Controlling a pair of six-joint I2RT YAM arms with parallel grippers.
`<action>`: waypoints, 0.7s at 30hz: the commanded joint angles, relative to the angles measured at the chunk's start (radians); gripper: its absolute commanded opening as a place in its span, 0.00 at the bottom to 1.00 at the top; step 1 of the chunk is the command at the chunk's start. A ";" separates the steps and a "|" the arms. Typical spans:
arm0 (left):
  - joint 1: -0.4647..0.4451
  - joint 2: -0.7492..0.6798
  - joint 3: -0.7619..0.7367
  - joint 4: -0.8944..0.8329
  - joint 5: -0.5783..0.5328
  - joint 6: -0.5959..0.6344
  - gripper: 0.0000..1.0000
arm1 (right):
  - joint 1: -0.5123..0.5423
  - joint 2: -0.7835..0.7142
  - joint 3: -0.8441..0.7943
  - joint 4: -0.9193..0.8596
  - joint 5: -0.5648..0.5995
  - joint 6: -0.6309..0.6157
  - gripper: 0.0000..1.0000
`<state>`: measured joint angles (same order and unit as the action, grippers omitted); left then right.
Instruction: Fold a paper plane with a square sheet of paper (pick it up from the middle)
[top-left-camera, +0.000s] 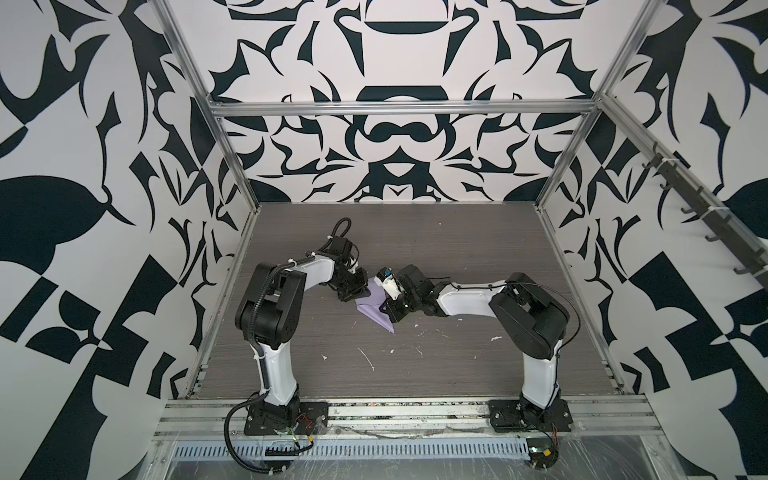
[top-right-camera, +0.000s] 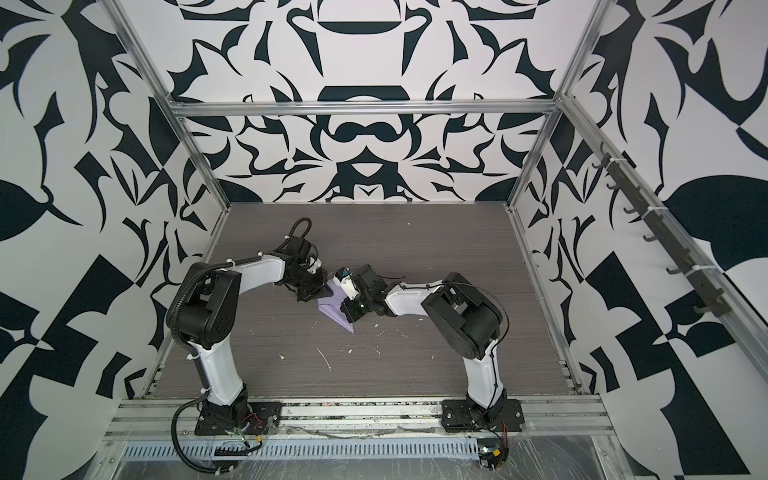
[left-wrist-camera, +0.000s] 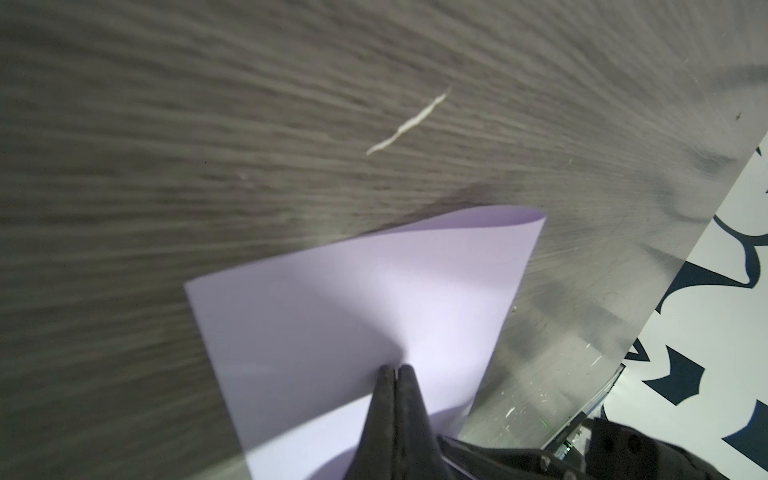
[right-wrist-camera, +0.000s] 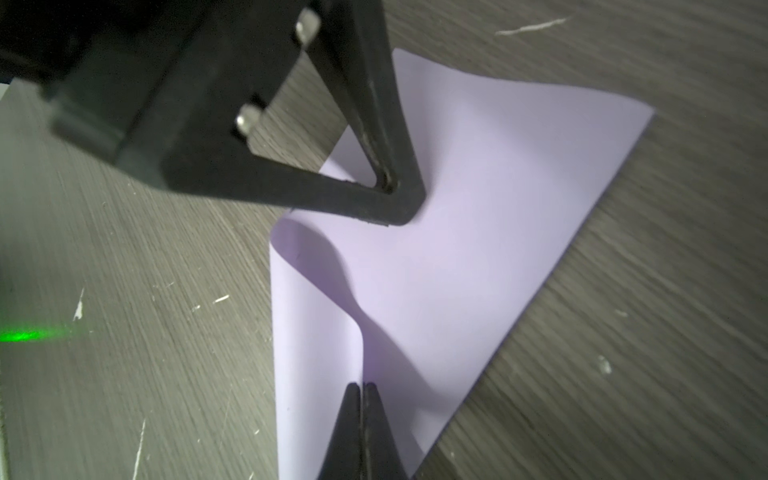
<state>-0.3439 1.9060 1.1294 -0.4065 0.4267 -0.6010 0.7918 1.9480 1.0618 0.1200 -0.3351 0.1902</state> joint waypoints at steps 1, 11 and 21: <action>-0.009 0.047 -0.002 -0.049 -0.043 0.015 0.00 | -0.002 0.007 0.034 -0.011 0.013 -0.012 0.04; -0.009 0.033 0.016 -0.063 -0.052 0.013 0.00 | -0.002 0.017 0.027 -0.031 0.034 -0.015 0.03; 0.064 -0.203 -0.069 0.001 -0.076 -0.145 0.09 | -0.002 0.019 0.012 -0.020 0.030 0.003 0.01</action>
<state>-0.3096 1.8076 1.1110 -0.4191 0.3744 -0.6731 0.7918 1.9556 1.0668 0.1165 -0.3286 0.1856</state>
